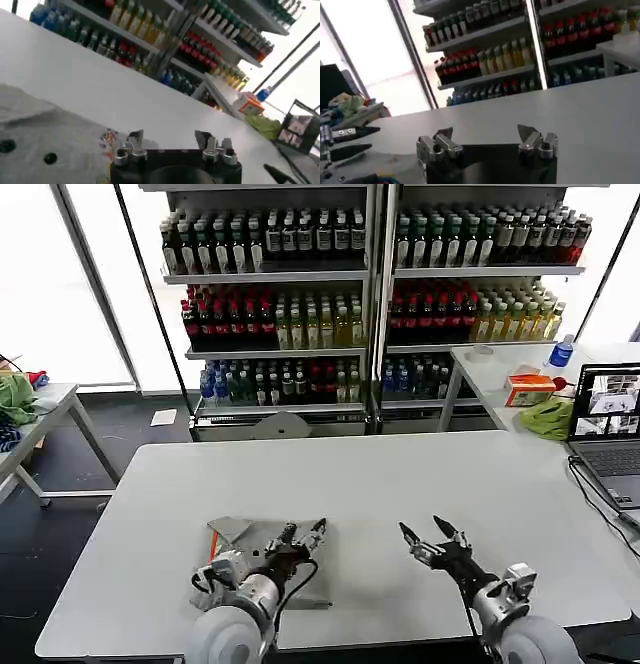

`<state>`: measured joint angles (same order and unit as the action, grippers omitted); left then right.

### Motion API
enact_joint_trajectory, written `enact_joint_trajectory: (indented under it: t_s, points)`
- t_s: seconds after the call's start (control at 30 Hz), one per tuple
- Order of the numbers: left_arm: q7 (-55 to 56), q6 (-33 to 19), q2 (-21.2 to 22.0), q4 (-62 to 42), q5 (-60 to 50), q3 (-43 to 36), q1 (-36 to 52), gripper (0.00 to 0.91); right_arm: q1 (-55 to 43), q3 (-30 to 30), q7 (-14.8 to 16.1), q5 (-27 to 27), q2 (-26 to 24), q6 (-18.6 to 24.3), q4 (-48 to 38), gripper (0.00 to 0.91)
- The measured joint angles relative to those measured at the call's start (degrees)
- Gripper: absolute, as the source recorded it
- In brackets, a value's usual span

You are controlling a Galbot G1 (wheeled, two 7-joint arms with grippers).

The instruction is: Fold and organize the clothes.

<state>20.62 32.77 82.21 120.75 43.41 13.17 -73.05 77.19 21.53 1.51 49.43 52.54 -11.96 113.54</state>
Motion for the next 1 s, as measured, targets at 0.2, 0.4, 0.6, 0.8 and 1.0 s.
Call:
enact_joint_trajectory:
  t_s: [0.2,0.4,0.6,0.8,1.0]
  points:
    - [-4.2,-0.5,-2.0,4.5,-1.9,7.2,-2.2,0.907,-6.0,-7.7,-3.1,4.2,0.7,-3.8,0.1,0.907]
    - [-8.6,-2.7,-4.0,6.6,-6.0,16.5,-4.8,0.907,-11.7,-16.2,-6.8,7.3,2.2,-5.7,-1.4,0.907]
    - [-11.3,-5.1,-4.9,7.1,-8.9,23.7,-7.6,0.907,-13.9,-22.2,-9.5,9.5,2.9,-6.6,-2.4,0.907]
    - [-12.6,-6.1,-4.6,7.9,-10.3,27.3,-9.6,0.907,-15.4,-25.7,-11.1,12.2,3.7,-7.7,-3.7,0.131]
    - [-13.0,-6.5,-4.6,8.9,-10.7,29.7,-10.9,0.907,-15.7,-27.7,-11.8,13.9,5.1,-8.1,-4.6,0.000]
